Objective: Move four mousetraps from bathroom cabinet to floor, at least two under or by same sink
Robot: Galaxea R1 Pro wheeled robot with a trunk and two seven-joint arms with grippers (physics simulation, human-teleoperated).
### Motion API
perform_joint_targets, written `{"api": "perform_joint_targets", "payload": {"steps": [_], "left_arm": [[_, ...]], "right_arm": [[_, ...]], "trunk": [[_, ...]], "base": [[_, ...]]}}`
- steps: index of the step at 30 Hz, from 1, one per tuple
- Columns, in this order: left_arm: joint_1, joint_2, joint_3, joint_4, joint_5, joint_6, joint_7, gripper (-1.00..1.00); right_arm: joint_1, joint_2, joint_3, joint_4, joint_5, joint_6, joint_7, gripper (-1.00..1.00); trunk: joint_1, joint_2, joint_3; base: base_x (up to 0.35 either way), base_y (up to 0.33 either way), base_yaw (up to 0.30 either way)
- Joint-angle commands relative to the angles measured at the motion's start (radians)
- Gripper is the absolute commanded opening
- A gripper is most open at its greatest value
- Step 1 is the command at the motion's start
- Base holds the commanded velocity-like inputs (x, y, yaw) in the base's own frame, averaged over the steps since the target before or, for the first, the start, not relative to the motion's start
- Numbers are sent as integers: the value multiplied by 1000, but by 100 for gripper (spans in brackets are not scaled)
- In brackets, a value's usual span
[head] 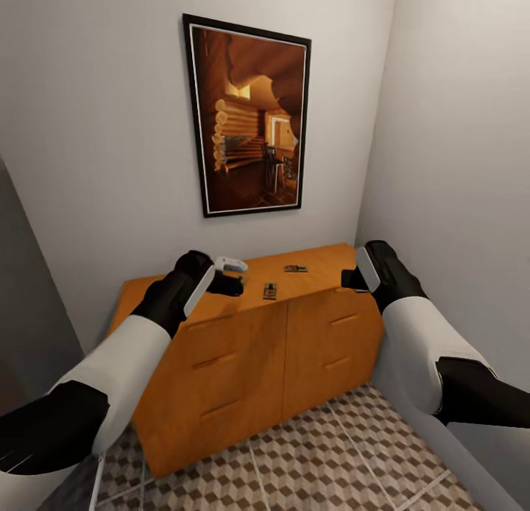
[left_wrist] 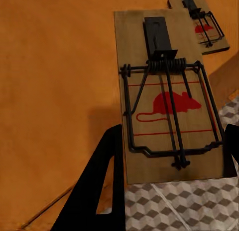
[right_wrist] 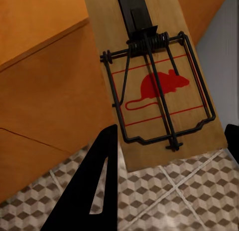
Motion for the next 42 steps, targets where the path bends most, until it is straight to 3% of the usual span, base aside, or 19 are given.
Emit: {"api": "perform_joint_targets", "payload": {"steps": [1,3,5,11,15,21,25,33,42], "left_arm": [[-1,1,-2,-10,2,4,13,-100],[-1,2,-3,-66,4,3,83,-100],[-1,2,-3,-77,5,3,96,-100],[-1,2,-2,-87,7,3,108,-100],[-1,2,25,-87,8,2,110,-100],[-35,2,-8,-121,9,21,114,-100],[-56,1,-11,-143,11,21,116,-100],[-11,1,-9,-188,62,14,118,-100],[21,4,-9,-228,72,12,117,-100]], "right_arm": [[-1,1,-3,-1,-11,1,-11,-100],[-1,6,-3,-2,-11,1,-11,-100],[-1,9,-2,-2,-11,1,-10,-100],[-1,13,-2,-2,-11,1,-8,-100],[-1,14,-2,-2,-11,1,-7,-100],[-35,48,1,-37,11,1,-33,-100],[-58,49,2,-59,26,1,-51,-100],[-12,49,4,-87,39,1,-51,-100],[31,49,4,-96,38,1,-51,-100]], "trunk": [[-1,-1,-1],[-1,-1,-1],[-1,-1,-1],[-1,-1,-1],[-1,-1,-1],[-1,-1,-1],[-1,-1,-1],[-1,-1,-1],[-1,-1,-1]], "base": [[-346,0,0],[-346,0,0],[-346,0,0],[-346,0,0],[-311,0,0],[0,0,0],[0,0,0],[-162,0,0],[-335,0,0]]}}
